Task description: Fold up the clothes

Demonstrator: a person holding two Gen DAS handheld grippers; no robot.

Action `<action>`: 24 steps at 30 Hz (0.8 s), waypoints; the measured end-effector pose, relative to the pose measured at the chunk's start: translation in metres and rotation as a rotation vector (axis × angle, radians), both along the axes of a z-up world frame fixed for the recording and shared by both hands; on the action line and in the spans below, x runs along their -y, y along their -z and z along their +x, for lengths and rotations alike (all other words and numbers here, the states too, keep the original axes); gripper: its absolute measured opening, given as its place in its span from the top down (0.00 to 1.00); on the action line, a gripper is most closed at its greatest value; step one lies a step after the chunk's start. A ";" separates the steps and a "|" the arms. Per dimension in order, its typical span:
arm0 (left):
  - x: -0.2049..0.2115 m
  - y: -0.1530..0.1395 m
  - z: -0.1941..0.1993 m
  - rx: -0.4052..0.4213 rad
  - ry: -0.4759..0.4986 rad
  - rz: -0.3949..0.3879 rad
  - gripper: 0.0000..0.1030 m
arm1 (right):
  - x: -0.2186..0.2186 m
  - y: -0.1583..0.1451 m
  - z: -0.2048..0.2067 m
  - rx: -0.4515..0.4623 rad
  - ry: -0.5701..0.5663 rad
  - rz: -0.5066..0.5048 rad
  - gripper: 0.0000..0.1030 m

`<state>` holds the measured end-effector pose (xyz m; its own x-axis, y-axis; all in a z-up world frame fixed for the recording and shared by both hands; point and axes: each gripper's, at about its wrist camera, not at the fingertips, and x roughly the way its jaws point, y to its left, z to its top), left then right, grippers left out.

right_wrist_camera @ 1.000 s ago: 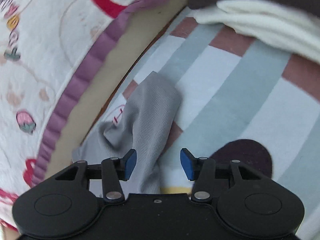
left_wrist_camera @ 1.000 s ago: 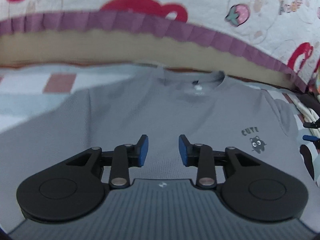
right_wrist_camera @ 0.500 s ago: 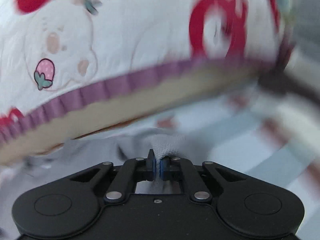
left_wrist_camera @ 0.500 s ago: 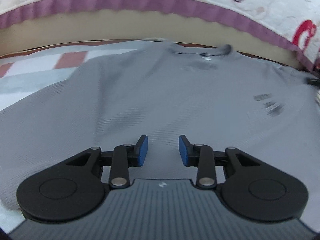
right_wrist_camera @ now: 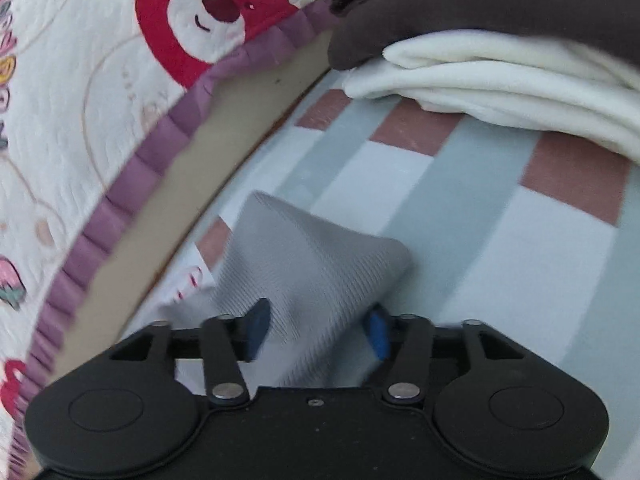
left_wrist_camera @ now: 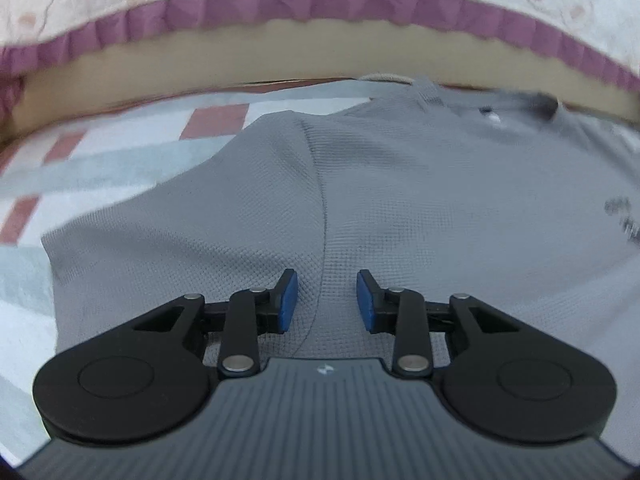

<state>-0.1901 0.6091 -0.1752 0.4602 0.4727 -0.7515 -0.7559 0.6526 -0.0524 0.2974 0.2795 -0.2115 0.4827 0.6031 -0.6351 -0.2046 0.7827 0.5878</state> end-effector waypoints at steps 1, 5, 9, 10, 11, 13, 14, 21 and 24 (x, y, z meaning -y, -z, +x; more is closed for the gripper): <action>-0.002 -0.001 -0.005 -0.012 -0.013 0.014 0.68 | -0.006 0.002 0.001 0.025 -0.004 -0.006 0.37; -0.010 -0.002 -0.030 -0.093 -0.063 0.107 0.67 | -0.036 -0.024 0.005 0.190 -0.103 -0.091 0.90; -0.034 0.000 -0.056 -0.101 -0.179 0.076 0.66 | -0.053 -0.077 -0.029 0.595 -0.199 -0.248 0.92; -0.040 0.001 -0.063 -0.102 -0.208 0.066 0.66 | -0.062 -0.072 -0.031 0.643 -0.200 -0.414 0.83; -0.046 0.001 -0.070 -0.103 -0.238 0.057 0.66 | -0.070 -0.064 -0.030 0.659 -0.209 -0.568 0.58; -0.053 0.001 -0.074 -0.117 -0.262 0.057 0.66 | -0.067 -0.052 -0.023 0.607 -0.237 -0.649 0.61; -0.055 -0.001 -0.077 -0.112 -0.273 0.058 0.66 | -0.063 -0.048 -0.021 0.584 -0.247 -0.649 0.61; -0.074 -0.012 -0.095 -0.056 -0.290 0.123 0.54 | -0.066 -0.049 -0.037 0.512 -0.343 -0.510 0.58; -0.083 -0.017 -0.100 -0.032 -0.272 0.168 0.43 | -0.081 -0.053 -0.043 0.475 -0.394 -0.452 0.52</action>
<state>-0.2902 0.6921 -0.1581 0.2767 0.6942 -0.6645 -0.9035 0.4234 0.0661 0.2548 0.3610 -0.1583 0.5685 0.5186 -0.6386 -0.6696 0.7427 0.0069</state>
